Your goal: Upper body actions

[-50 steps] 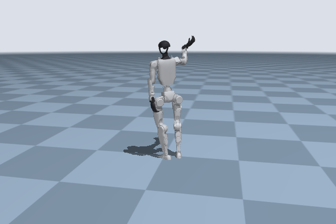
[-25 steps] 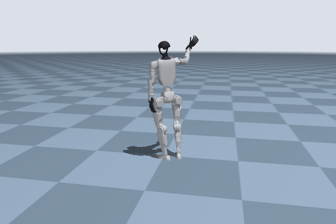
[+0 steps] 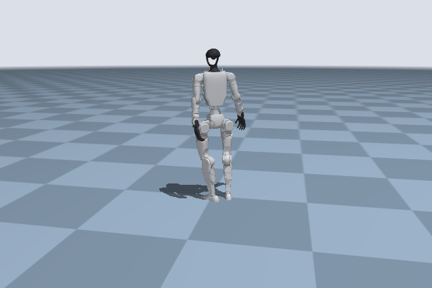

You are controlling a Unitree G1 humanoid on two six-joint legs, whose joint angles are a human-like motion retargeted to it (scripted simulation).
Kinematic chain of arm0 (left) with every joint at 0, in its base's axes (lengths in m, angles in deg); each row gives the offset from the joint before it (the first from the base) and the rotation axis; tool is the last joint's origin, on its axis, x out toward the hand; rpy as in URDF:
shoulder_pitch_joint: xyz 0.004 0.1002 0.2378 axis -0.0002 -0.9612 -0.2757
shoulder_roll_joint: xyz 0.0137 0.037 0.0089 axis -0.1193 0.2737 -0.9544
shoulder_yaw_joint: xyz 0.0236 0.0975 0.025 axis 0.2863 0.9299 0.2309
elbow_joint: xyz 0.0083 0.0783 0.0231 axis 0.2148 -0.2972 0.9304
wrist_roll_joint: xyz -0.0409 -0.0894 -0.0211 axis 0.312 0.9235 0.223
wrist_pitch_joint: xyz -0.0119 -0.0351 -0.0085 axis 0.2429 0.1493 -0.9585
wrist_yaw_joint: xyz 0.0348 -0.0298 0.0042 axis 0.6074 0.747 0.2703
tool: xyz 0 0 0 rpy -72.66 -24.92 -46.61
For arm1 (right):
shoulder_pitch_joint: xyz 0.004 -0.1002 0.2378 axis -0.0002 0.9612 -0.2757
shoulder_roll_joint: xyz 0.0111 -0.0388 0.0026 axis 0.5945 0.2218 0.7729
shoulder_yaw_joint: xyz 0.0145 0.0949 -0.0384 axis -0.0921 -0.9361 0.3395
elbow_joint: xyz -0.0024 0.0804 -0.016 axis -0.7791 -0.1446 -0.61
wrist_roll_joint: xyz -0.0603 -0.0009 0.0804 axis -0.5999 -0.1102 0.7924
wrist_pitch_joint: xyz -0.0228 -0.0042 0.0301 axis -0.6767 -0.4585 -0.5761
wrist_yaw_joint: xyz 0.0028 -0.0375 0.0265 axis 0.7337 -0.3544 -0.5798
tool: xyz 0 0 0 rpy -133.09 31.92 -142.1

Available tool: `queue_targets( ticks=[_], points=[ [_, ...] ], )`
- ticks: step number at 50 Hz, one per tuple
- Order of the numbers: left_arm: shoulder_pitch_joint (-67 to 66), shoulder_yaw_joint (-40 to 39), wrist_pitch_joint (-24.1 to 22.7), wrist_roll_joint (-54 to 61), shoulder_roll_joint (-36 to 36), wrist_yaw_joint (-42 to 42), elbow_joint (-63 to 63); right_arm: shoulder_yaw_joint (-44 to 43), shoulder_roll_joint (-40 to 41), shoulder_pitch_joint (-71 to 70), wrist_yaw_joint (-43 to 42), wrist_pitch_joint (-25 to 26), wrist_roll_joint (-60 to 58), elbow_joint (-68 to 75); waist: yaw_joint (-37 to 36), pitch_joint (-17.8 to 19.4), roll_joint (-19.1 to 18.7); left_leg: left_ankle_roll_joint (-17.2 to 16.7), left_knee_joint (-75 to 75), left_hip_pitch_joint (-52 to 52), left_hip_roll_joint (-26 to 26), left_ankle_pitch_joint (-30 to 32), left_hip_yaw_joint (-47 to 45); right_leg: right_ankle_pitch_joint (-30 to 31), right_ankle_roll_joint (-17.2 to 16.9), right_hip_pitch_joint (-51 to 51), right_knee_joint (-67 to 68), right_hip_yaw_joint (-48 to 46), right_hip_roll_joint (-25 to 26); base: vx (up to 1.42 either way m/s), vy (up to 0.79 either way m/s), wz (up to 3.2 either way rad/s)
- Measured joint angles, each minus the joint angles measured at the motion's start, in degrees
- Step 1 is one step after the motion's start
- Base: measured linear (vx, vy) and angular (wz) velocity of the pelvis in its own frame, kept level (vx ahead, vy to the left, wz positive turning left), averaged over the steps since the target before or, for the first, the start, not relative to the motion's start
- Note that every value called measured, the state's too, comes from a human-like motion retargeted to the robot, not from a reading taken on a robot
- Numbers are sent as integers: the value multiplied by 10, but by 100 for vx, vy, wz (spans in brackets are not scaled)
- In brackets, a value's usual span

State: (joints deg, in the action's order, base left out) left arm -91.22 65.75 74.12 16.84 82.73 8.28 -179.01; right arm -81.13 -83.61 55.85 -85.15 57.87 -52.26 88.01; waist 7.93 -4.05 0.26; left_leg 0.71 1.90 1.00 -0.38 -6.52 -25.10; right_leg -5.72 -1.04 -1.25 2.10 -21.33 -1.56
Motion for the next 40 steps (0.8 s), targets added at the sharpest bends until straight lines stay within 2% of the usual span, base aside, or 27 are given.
queue_targets(
  ticks=[3, 7, 8, 10, 13, 14, 15, 17, 19, 20, 24, 26, 29, 32, 34, 36, 40],
  points=[
    [4, 21, -7, -5, 6, 6, 4, 55, 48, 7, 48, 42, -61, 160, -8, -8, -6, 0, 0, -5, 2, 1, 9, -3, 0, -1, -1, -7, -1, 3, 3, 26],
    [15, 47, -10, -13, 15, 8, 0, 142, 105, 51, 61, 49, -39, 270, -31, -17, -17, 6, -4, -8, 6, 1, 14, -9, -3, -2, 0, -9, 1, 7, 2, -2],
    [16, 48, -11, -16, 17, 8, 0, 152, 120, 64, 42, 70, -29, 278, -57, -19, -22, 6, -7, -4, 0, -2, -7, -15, -10, 1, 9, 12, 1, 6, -1, -121],
    [16, 57, -13, -24, 18, 14, -2, 123, 139, 84, -57, 139, 23, 274, -88, -23, -17, 4, -11, 2, 3, -9, -32, -23, -8, 2, 13, 34, 4, 5, 0, -83],
    [13, 70, -17, -34, 18, 34, -10, 76, 129, 78, -7, 2, 139, 267, -31, -33, -15, 6, -5, -10, 13, -3, 33, -17, -11, -1, 5, -25, -10, 6, 2, 147],
    [12, 64, -19, -40, 16, 31, -13, 70, 117, 73, 4, -11, 150, 267, -20, -36, -15, 5, -2, -15, 12, -1, 42, -14, -12, -1, 3, -36, -13, 5, 4, 117],
    [11, 54, -22, -49, 12, 22, -14, 65, 106, 67, 6, -7, 151, 267, -18, -39, -15, 2, 1, -19, 9, 1, 42, -11, -12, 0, 1, -38, -15, 0, 0, 0],
    [24, 13, -15, -106, -14, -10, -19, 37, 85, 40, 12, 52, 75, 257, -29, -36, -15, 2, 1, -20, 7, 1, 20, -10, -8, 5, 1, -18, -11, -7, 5, -62],
    [36, -21, 3, -168, -60, -10, -8, 3, 59, 12, 24, 95, -1, 234, -29, -29, -17, 3, 1, -17, 6, 0, 21, -9, -8, 4, 2, -19, -10, -8, 5, -11],
    [40, -34, 5, -193, -91, -4, 3, -11, 40, -2, 37, 96, -30, 221, -30, -25, -17, 3, 1, -15, 6, 0, 21, -9, -8, 2, 2, -19, -10, 0, 0, 0],
    [52, -102, 32, -238, -270, 24, 47, -105, -82, -54, -15, 101, -56, 170, -39, -31, -11, 2, 0, -18, 7, 2, 24, -8, -8, 5, 2, -21, -12, 0, 0, 0],
    [62, -155, 53, -212, -362, 34, 71, -170, -150, -81, -23, 105, -15, 135, -46, -39, -8, 2, 1, -24, 7, 3, 27, -8, -8, 9, 1, -24, -12, 0, 0, 0],
    [97, -240, 72, -112, -477, 85, 118, -257, -240, -133, -57, 104, 101, 56, -54, -50, -8, 2, 2, -32, 5, 3, 29, -8, -8, 16, 2, -24, -11, 0, 0, 0],
    [153, -305, 41, -13, -566, 163, 193, -297, -306, -201, -146, 73, 208, -70, -58, -60, -15, 1, 3, -40, 1, 2, 28, -9, -8, 24, 2, -24, -7, 1, 2, -3],
    [192, -303, 6, 26, -619, 217, 263, -289, -345, -255, -205, 60, 235, -173, -59, -69, -22, 0, 4, -45, -2, 1, 25, -9, -8, 29, 2, -21, -5, 3, 9, -13],
    [234, -267, -26, 35, -669, 266, 342, -264, -384, -315, -252, 66, 233, -277, -64, -79, -27, 0, 4, -50, -4, 0, 22, -9, -9, 36, 3, -18, -4, 1, 9, -16],
    [367, -157, -76, -87, -743, 326, 510, -177, -431, -441, -330, 84, 146, -479, -68, -103, -31, -1, 5, -61, -5, -2, 22, -10, -9, 46, 2, -17, -3, 2, 3, -3]
  ],
)
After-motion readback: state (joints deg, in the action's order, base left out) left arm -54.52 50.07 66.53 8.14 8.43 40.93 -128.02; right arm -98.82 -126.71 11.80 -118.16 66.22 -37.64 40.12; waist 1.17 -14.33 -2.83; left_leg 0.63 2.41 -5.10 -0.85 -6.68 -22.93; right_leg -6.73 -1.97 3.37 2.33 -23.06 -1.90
